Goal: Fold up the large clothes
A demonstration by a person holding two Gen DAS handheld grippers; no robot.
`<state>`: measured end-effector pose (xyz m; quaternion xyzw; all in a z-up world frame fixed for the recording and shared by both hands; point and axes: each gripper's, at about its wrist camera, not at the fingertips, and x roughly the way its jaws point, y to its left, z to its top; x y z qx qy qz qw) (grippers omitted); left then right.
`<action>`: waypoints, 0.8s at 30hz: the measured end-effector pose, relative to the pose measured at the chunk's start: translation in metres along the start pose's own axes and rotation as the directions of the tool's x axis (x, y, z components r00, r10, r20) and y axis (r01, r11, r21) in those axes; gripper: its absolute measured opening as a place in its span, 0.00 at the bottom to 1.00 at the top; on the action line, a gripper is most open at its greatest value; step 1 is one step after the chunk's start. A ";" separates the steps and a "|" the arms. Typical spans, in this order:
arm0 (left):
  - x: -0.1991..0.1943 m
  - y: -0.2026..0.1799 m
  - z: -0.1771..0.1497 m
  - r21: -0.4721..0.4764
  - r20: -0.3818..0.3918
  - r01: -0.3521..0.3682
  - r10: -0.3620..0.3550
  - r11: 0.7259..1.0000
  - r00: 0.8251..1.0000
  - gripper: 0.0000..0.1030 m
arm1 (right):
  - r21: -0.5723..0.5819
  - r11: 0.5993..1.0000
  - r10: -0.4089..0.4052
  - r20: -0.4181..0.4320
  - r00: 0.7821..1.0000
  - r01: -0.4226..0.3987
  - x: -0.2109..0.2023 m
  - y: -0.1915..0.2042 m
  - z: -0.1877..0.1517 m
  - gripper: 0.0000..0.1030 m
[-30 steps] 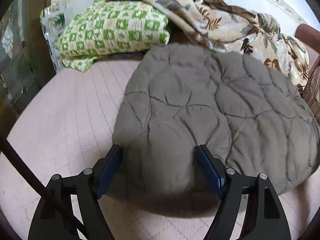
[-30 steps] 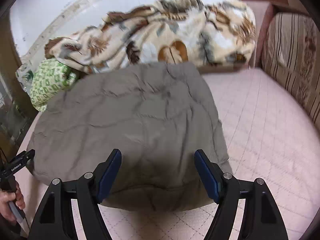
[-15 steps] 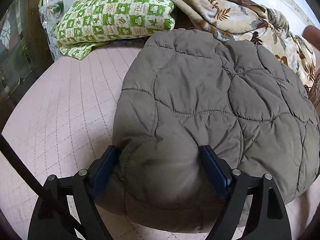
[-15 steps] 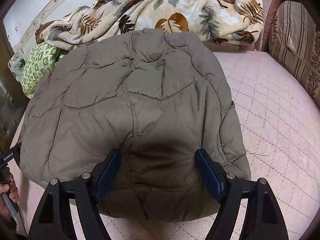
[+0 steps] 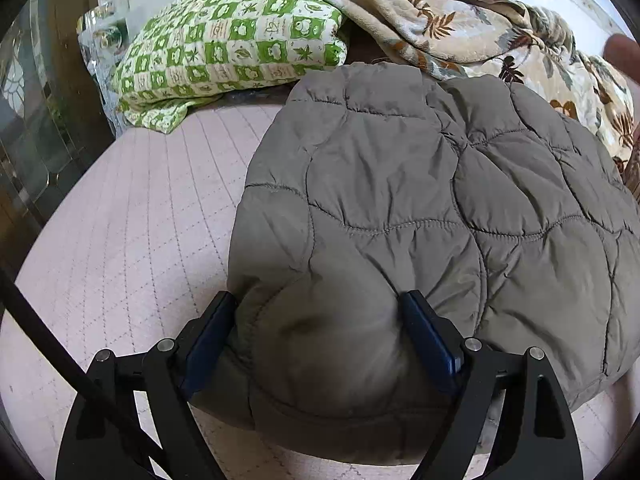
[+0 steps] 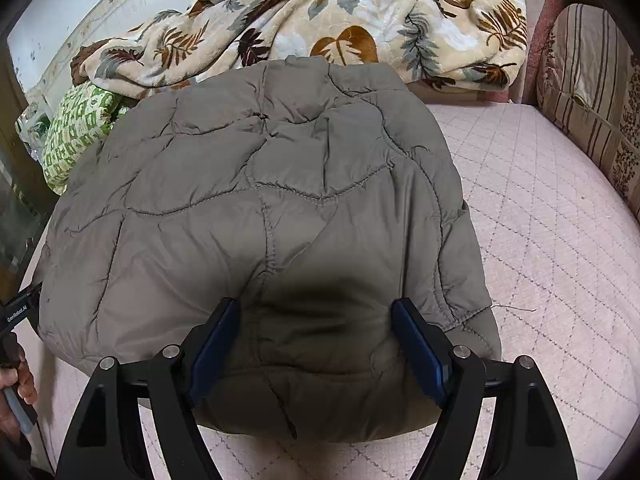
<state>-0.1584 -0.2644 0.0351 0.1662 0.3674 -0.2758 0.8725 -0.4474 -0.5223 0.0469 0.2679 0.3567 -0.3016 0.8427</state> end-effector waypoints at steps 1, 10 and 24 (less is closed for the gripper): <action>0.000 0.000 0.000 0.004 0.002 -0.003 0.003 1.000 1.000 0.83 | -0.001 1.000 -0.001 0.000 1.000 0.001 0.000 0.000 0.000 0.80; -0.002 -0.006 -0.001 0.042 0.024 -0.041 0.040 0.998 0.999 0.83 | -0.003 1.000 -0.004 -0.001 1.000 0.004 0.001 0.000 0.000 0.81; -0.007 -0.010 0.000 0.067 0.052 -0.065 0.062 0.996 0.997 0.83 | -0.007 1.000 -0.013 0.000 1.000 0.013 0.000 0.002 0.000 0.81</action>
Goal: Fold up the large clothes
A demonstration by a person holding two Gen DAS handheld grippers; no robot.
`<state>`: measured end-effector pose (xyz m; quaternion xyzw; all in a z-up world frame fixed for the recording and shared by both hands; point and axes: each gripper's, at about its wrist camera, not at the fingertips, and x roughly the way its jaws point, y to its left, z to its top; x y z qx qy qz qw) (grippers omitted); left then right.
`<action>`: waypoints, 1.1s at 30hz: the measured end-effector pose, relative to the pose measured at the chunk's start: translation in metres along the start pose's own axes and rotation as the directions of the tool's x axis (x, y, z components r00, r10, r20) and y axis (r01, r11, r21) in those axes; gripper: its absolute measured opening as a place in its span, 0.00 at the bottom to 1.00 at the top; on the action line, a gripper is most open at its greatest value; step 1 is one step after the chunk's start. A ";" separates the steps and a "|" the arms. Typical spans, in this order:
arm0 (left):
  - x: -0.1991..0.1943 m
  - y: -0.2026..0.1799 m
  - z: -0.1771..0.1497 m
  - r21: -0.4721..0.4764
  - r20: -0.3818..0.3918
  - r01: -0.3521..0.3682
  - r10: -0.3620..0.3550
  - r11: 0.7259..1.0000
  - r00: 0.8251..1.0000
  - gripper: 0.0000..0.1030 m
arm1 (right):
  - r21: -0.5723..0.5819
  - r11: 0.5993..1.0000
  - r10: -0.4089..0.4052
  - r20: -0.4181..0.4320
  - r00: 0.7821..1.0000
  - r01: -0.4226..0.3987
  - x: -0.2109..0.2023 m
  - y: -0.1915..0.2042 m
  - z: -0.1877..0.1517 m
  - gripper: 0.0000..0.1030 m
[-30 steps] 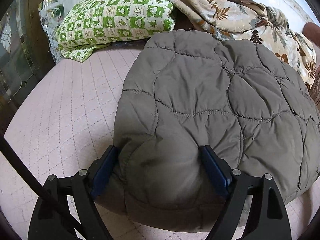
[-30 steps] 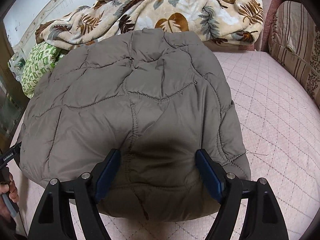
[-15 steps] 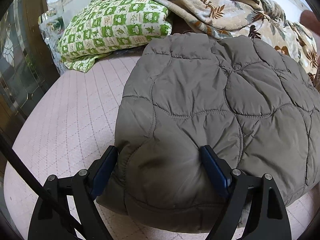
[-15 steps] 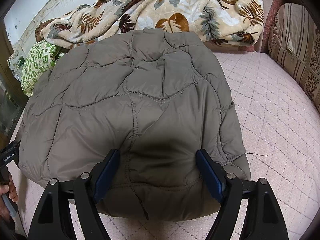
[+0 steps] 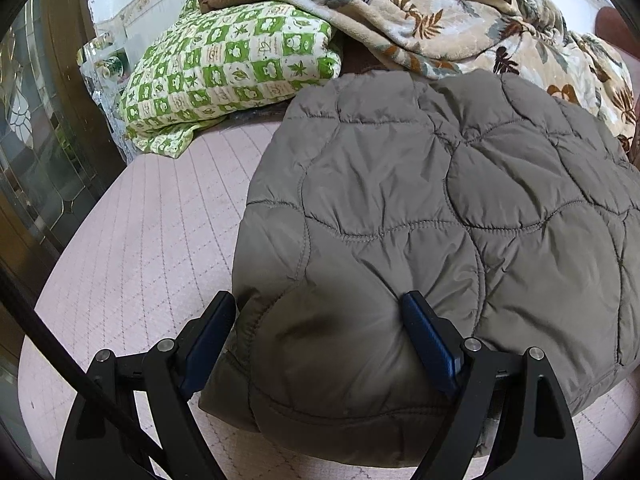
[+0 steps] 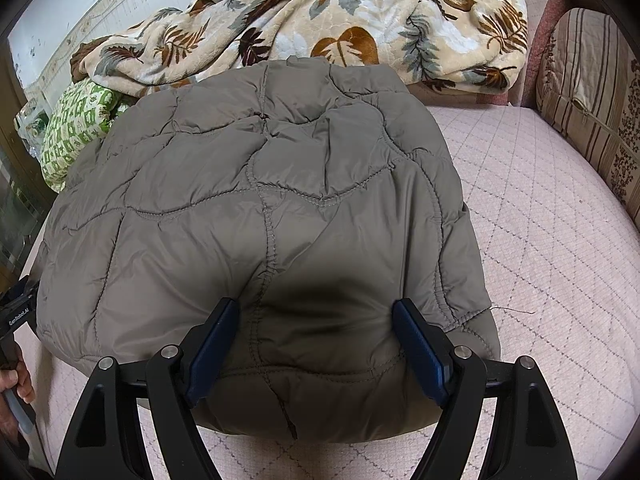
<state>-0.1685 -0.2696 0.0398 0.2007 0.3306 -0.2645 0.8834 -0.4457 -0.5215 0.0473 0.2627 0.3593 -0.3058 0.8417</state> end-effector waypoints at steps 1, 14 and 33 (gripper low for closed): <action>-0.002 0.002 0.002 -0.003 0.005 0.002 -0.002 1.000 1.000 0.82 | -0.004 1.000 -0.004 0.000 1.000 0.004 -0.001 0.000 0.001 0.81; -0.019 -0.008 0.011 -0.006 0.074 0.038 -0.037 0.999 0.997 0.80 | -0.082 0.996 0.050 0.127 0.991 -0.040 -0.022 0.045 0.014 0.81; -0.008 -0.020 0.003 0.049 0.082 -0.013 0.009 0.999 0.997 0.81 | -0.086 0.995 0.046 0.051 0.998 -0.042 0.011 0.050 0.003 0.84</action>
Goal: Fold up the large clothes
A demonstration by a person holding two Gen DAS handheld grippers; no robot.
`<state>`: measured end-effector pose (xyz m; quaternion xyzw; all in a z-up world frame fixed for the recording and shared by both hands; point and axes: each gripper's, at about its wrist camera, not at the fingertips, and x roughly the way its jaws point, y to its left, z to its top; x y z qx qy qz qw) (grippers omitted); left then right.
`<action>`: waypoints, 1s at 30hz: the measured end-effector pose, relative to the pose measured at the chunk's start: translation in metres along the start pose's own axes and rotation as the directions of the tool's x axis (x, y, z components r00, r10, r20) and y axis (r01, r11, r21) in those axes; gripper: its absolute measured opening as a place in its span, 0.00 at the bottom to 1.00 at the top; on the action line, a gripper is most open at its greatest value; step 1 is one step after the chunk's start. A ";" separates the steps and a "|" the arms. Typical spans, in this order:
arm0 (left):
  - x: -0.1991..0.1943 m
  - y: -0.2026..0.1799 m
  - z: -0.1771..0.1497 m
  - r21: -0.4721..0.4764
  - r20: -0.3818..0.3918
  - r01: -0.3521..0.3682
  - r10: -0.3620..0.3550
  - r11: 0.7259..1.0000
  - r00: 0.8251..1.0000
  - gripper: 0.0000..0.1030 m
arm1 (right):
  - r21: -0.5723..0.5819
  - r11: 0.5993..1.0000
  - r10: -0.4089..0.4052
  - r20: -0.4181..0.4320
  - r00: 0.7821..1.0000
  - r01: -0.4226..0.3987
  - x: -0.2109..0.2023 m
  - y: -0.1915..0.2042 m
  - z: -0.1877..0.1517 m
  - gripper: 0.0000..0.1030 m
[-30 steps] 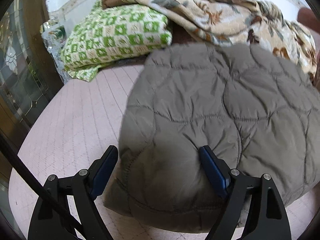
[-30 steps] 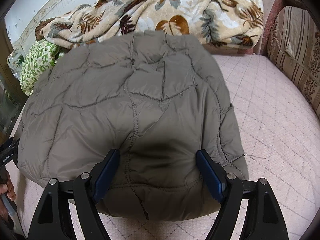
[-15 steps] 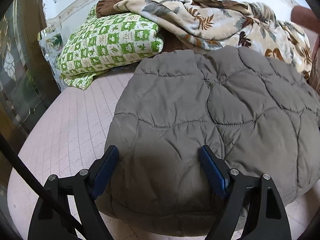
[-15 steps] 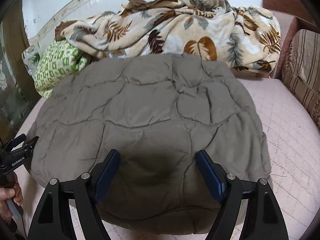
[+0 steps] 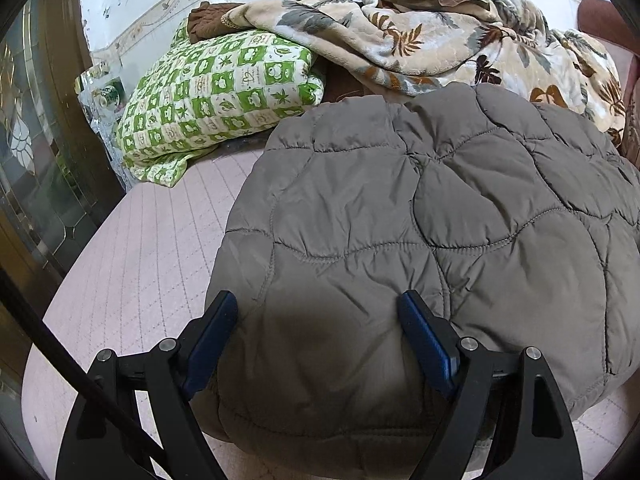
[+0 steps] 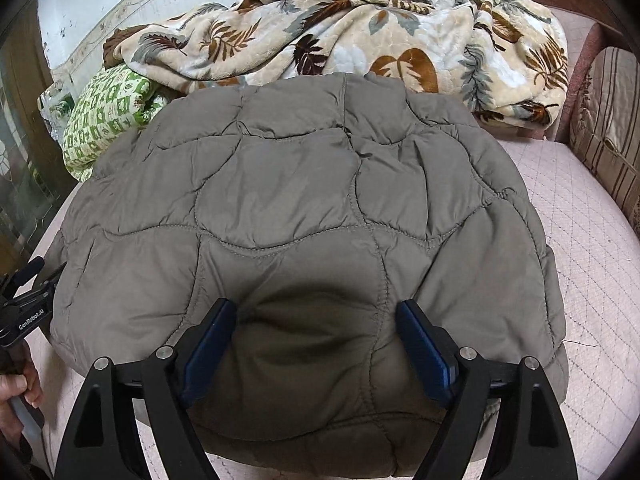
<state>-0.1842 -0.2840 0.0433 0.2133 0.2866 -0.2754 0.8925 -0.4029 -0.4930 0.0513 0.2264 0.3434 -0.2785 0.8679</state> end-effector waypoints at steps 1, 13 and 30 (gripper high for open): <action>0.000 0.000 0.000 0.000 -0.001 0.001 -0.001 1.000 1.000 0.81 | 0.000 1.000 -0.001 0.000 1.000 0.001 0.000 0.000 0.000 0.84; -0.008 0.002 0.005 0.001 0.008 -0.007 0.007 1.000 1.000 0.81 | 0.018 1.000 0.016 0.015 1.000 -0.016 -0.014 -0.003 -0.001 0.84; 0.006 0.025 0.001 -0.102 -0.112 0.042 -0.054 0.994 0.992 0.81 | 0.125 0.992 0.017 -0.021 1.000 -0.014 -0.021 -0.037 -0.004 0.84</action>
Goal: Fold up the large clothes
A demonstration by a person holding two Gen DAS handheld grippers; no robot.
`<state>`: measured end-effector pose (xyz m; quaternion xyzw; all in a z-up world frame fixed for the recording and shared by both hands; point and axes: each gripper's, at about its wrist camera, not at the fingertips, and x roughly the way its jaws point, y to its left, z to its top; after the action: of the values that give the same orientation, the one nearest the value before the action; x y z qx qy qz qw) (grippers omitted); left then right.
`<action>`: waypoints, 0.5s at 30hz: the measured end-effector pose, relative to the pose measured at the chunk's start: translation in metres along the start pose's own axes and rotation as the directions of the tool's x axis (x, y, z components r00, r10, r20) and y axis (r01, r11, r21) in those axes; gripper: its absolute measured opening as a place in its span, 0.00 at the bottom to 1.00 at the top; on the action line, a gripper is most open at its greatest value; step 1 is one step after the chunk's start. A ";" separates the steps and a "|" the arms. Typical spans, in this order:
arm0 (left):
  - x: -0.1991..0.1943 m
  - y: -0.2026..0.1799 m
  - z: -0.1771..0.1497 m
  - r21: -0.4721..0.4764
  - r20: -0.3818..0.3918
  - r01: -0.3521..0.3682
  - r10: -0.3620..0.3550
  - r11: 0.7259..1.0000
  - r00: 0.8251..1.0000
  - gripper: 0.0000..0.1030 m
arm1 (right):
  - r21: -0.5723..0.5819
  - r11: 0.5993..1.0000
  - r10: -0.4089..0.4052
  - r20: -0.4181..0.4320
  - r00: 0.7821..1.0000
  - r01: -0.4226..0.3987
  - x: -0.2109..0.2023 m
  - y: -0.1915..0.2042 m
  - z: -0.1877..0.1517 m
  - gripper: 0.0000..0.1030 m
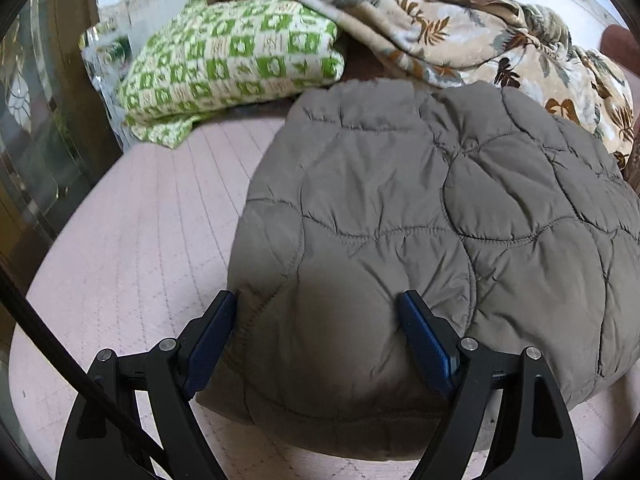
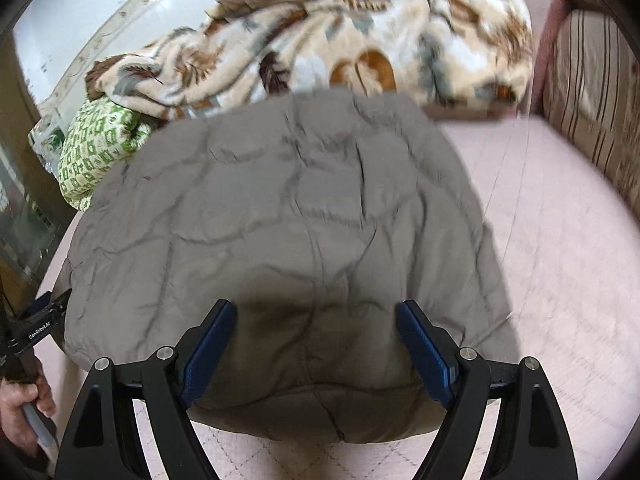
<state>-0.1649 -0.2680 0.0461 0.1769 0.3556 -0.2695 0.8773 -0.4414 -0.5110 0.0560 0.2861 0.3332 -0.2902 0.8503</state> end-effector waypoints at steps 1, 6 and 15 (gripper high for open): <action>-0.001 0.001 0.000 -0.005 0.001 0.004 -0.004 1.000 1.000 0.81 | 0.001 1.000 0.002 -0.014 1.000 -0.002 0.004 0.000 -0.001 0.84; -0.009 0.027 0.007 -0.113 -0.010 0.090 -0.092 0.990 0.996 0.80 | 0.037 0.998 0.052 0.027 0.998 -0.053 -0.014 -0.006 0.005 0.85; -0.008 0.093 -0.005 -0.374 -0.090 0.186 -0.235 0.909 0.968 0.80 | 0.204 0.977 0.051 0.075 0.996 -0.065 -0.054 -0.054 0.002 0.85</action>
<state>-0.1168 -0.1891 0.0594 -0.0098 0.4739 -0.2802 0.8348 -0.5107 -0.5320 0.0805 0.3723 0.2632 -0.3080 0.8350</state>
